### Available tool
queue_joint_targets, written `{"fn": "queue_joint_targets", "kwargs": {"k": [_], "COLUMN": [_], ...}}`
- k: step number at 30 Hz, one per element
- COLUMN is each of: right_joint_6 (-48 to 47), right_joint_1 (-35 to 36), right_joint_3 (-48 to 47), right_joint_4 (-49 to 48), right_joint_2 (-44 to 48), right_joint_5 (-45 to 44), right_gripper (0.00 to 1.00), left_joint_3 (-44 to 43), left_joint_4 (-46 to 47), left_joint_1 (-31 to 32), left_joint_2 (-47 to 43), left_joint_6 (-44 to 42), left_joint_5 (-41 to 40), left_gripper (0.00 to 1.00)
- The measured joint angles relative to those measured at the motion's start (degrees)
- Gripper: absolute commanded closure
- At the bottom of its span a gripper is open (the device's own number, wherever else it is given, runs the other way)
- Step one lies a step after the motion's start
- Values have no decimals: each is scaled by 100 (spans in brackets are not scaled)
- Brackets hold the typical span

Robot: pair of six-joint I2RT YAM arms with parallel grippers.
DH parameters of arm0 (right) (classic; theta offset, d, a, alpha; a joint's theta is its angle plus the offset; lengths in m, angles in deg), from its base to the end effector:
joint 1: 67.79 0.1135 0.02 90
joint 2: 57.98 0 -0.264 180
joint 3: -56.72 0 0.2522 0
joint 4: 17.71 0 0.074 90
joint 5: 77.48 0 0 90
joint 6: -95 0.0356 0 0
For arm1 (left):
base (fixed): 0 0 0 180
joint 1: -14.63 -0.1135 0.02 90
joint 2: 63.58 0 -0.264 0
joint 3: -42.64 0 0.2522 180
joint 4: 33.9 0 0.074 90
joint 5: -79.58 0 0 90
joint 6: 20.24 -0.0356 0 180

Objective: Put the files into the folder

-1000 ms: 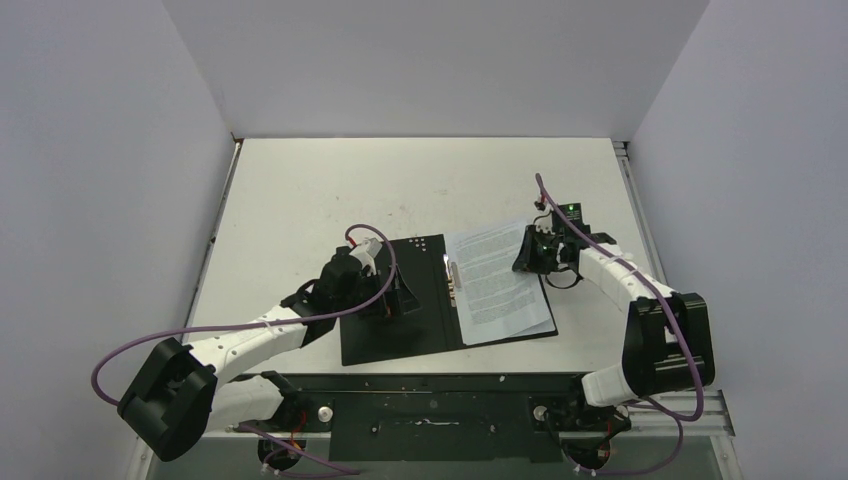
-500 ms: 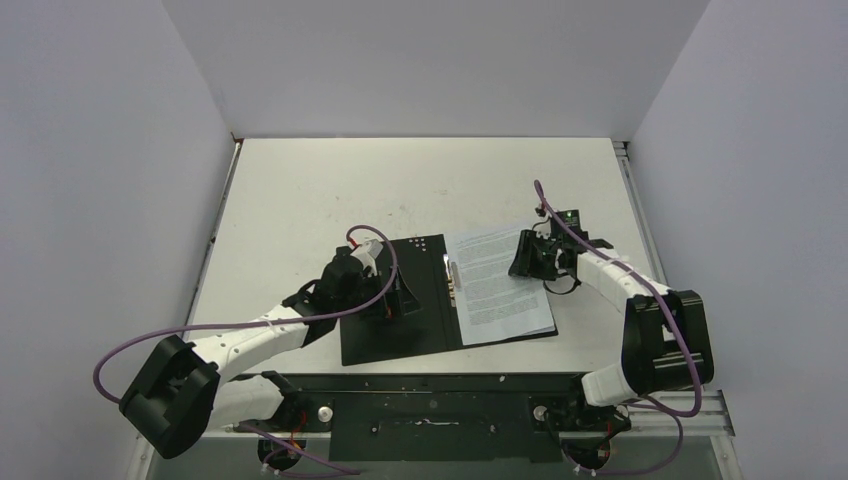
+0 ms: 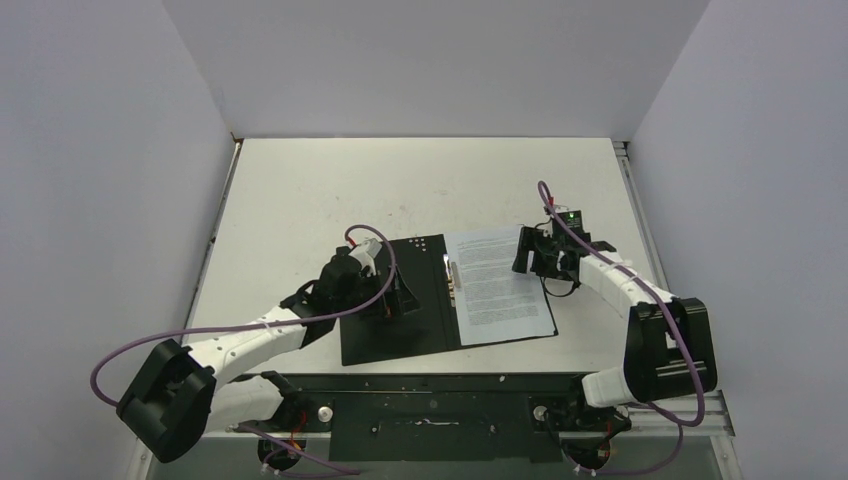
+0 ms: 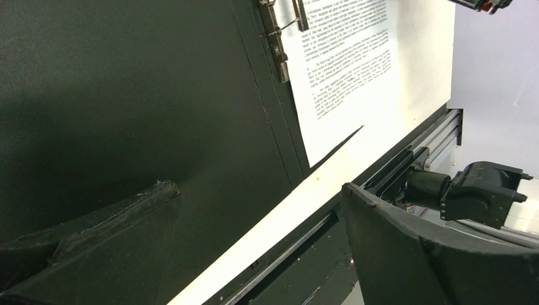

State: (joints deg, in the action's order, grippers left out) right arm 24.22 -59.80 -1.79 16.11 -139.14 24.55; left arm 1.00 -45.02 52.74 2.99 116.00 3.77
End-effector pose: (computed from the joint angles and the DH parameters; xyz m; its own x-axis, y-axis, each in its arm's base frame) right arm 0.2686 0.0452 0.1865 -0.8618 0.2042 -0.4644 0.0357 0.9376 0.3459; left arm 0.1767 -0.1497 0.1856 -0.8650 -0.2114 -0.4550 0.1873 0.7053 -0.6837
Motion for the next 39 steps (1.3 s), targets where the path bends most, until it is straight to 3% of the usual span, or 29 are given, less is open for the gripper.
{"fn": "queue_joint_targets", "kwargs": {"k": [7,12,19,29,39], "right_joint_6": [55,221,553,857,1021], "right_joint_1": [85,662,1497,2612,2826], "right_joint_3": [-63,-302,-457,-608,-745], "right_joint_4": [68,57,-129,-433,-699], "right_joint_2": [413,953,997,-66,-769], "right_joint_5": [-699,-1062,-1040,-990,-903], "right_gripper": [20,23,30,46,57], "left_joint_3": [0,0,-13,-319,-756], "left_joint_4": [-105,-175,-658,-1447,-2164], "left_joint_1": [0,0,0,92,560], "left_joint_2": [-258,-284,-306,-332,9], "left_joint_6": [0,-2,-92,-302,-365], "left_joint_5": [-39,-105,-476,-1220,-2262], "left_gripper": [3,3,3,3,4]}}
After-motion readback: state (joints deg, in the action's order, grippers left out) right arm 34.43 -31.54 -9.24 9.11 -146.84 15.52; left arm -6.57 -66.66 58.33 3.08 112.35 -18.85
